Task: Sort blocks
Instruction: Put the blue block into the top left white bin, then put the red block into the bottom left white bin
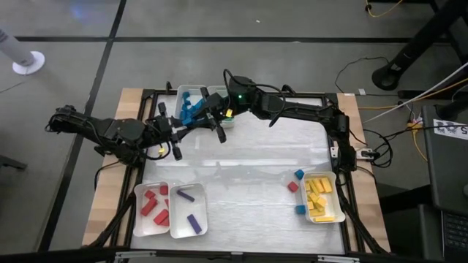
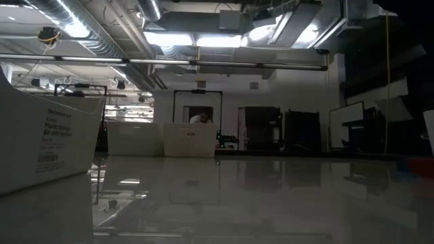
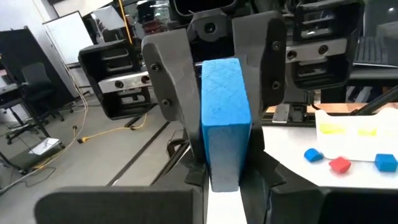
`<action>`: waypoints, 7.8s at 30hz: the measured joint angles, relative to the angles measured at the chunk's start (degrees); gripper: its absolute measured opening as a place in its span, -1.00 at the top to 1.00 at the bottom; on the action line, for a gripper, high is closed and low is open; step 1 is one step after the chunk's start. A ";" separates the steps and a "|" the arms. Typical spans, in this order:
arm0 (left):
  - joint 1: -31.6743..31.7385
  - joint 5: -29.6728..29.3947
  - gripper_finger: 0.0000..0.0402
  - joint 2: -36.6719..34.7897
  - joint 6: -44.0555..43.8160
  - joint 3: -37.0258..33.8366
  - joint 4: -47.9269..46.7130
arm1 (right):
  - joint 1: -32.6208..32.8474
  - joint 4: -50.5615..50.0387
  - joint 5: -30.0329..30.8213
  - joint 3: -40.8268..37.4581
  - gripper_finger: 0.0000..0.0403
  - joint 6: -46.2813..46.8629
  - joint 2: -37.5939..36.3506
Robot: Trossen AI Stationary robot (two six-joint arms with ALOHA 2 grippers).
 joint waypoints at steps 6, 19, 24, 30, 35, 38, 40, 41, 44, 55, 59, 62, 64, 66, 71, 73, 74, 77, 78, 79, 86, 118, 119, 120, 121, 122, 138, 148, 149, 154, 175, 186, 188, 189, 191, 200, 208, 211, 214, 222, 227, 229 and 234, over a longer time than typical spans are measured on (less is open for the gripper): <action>0.00 -0.15 0.80 0.02 0.11 0.00 -0.42 | 0.04 -0.44 0.02 0.00 0.57 1.30 0.00; 5.31 -0.18 0.80 0.07 -4.41 0.02 -6.62 | -2.26 -9.85 0.16 5.41 -0.02 4.39 -0.70; 12.03 -0.60 0.80 0.09 -7.53 0.02 -12.91 | -6.16 -29.50 0.10 15.47 -0.05 4.19 -1.61; 24.82 -0.51 0.80 2.24 -11.05 0.02 -19.75 | -10.21 -53.51 0.61 17.90 -0.05 4.17 -4.29; 35.25 4.87 0.76 7.91 -10.92 0.02 -21.75 | -10.50 -80.47 8.43 17.92 -0.05 0.88 -5.53; 40.53 8.39 0.72 12.55 -9.99 0.02 -20.98 | -8.45 -91.22 18.12 16.38 -0.05 0.24 -5.45; 43.42 9.80 0.72 15.82 -9.04 0.02 -20.76 | -6.25 -91.12 23.17 13.61 -0.05 1.46 -5.51; 44.70 10.04 0.72 17.47 -8.81 0.02 -20.33 | -5.28 -90.83 24.38 11.88 -0.05 2.26 -5.77; 47.93 10.19 0.72 21.96 -8.68 0.02 -19.43 | -2.20 -91.17 26.31 7.48 -0.05 2.59 -6.28; 52.56 10.36 0.42 32.35 -9.84 0.02 -18.55 | 7.82 -91.28 37.03 -15.37 -0.05 12.25 -8.50; 52.53 10.37 0.29 33.02 -11.01 0.02 -18.78 | 11.06 -89.37 37.59 -22.77 -0.05 18.50 -8.52; 52.04 11.32 0.24 32.33 -12.26 0.02 -18.67 | 13.65 -84.82 37.60 -28.44 -0.05 24.58 -8.52; 51.70 13.16 0.23 31.86 -12.02 0.02 -18.60 | 15.33 -81.67 37.37 -31.79 -0.05 28.54 -8.52; 51.28 14.83 0.23 31.82 -11.39 0.02 -18.30 | 16.68 -79.33 35.92 -34.62 -0.05 32.05 -8.52; 50.62 15.91 0.23 31.82 -10.33 0.02 -18.40 | 19.02 -76.72 31.44 -38.64 -0.05 39.52 -8.52; 50.48 15.90 0.23 31.82 -10.46 0.02 -18.41 | 19.93 -76.24 30.72 -39.51 -0.05 42.96 -8.52; 50.47 15.91 0.23 31.82 -10.46 0.02 -18.42 | 20.36 -76.14 30.46 -39.93 -0.05 44.51 -8.52; 50.47 15.93 0.23 31.82 -10.45 0.02 -18.43 | 21.87 -75.89 30.33 -40.95 -0.05 48.53 -8.52; 50.47 15.91 0.23 31.82 -10.45 0.02 -18.43 | 22.38 -75.92 29.88 -41.34 -0.05 49.59 -8.52; 50.47 15.92 0.23 31.82 -10.45 0.02 -18.44 | 22.86 -75.74 29.20 -41.73 -0.05 50.50 -8.52; 50.47 15.91 0.23 31.82 -10.47 0.02 -18.45 | 25.79 -68.07 24.74 -45.79 -0.05 52.57 -8.52; 50.45 15.91 0.23 31.82 -9.18 0.02 -18.51 | 26.44 -70.90 23.92 -47.35 -0.05 62.02 -8.48; 50.46 15.92 0.23 31.82 -9.18 0.02 -18.51 | 26.73 -70.85 23.69 -47.34 -0.05 62.46 -8.48; 50.46 15.93 0.23 31.82 -9.17 0.02 -18.51 | 27.08 -70.82 23.38 -47.34 -0.05 62.84 -8.48; 50.46 15.93 0.23 31.82 -9.16 0.02 -18.51 | 27.53 -70.80 23.10 -47.34 -0.05 63.04 -8.48; 50.47 15.93 0.23 31.82 -9.16 0.02 -18.51 | 28.06 -70.71 23.06 -47.34 -0.05 63.18 -8.48; 50.46 15.93 0.23 31.82 -9.27 0.02 -18.49 | 33.90 -70.08 31.48 -47.34 -0.05 58.09 -8.48; 50.45 15.93 0.23 31.82 -9.38 0.02 -18.49 | 33.79 -69.05 30.14 -51.86 -0.05 57.58 -8.62; 50.46 15.93 0.23 31.82 -9.38 0.02 -18.49 | 33.79 -68.79 30.12 -52.02 -0.05 57.50 -8.66; 50.47 15.93 0.23 31.82 -9.38 0.02 -18.49 | 33.70 -67.94 29.43 -52.13 -0.05 56.67 -8.66; 50.47 15.93 0.23 31.82 -9.40 0.02 -18.49 | 33.87 -67.47 32.50 -50.02 0.17 46.47 -8.28; 50.46 15.96 0.23 31.82 -9.40 0.02 -18.49 | 33.77 -66.26 23.43 -49.90 0.17 58.49 -8.28; 50.45 15.93 0.23 31.82 -9.40 0.02 -18.49 | 33.80 -64.75 20.64 -49.90 0.17 58.81 -8.28; 50.45 15.93 0.23 31.82 -9.40 0.02 -18.49 | 33.86 -63.62 19.18 -49.88 0.17 58.89 -8.28; 50.46 15.93 0.23 31.82 -9.40 0.02 -18.49 | 33.83 -60.88 15.97 -49.88 0.17 58.92 -8.28; 50.45 15.96 0.23 31.82 -9.40 0.02 -18.49 | 33.86 -53.06 13.03 -48.89 0.17 58.14 -8.39; 50.45 15.94 0.23 31.82 -9.40 0.02 -18.49 | 33.83 -53.82 18.09 -46.25 0.17 58.98 -8.39; 50.47 15.94 0.23 31.82 -9.38 0.02 -18.49 | 33.83 -55.67 18.48 -46.23 0.17 62.19 -8.39; 50.47 15.93 0.23 31.82 -9.40 0.02 -18.49 | 34.24 -60.20 19.55 -46.25 0.17 66.25 -8.39; 50.45 15.93 0.23 31.82 -9.40 0.02 -18.49 | 35.64 -64.31 22.50 -46.42 0.17 74.75 -8.39; 50.47 15.96 0.23 31.82 -9.38 0.02 -18.49 | 37.27 -64.48 22.35 -46.47 0.17 78.66 -8.39; 50.45 15.95 0.23 31.82 -9.40 0.02 -18.49 | 37.97 -64.72 22.10 -46.47 0.17 80.61 -8.39; 50.47 15.96 0.23 31.81 -9.39 0.02 -18.49 | 39.86 -67.55 22.08 -46.47 0.17 85.59 -8.39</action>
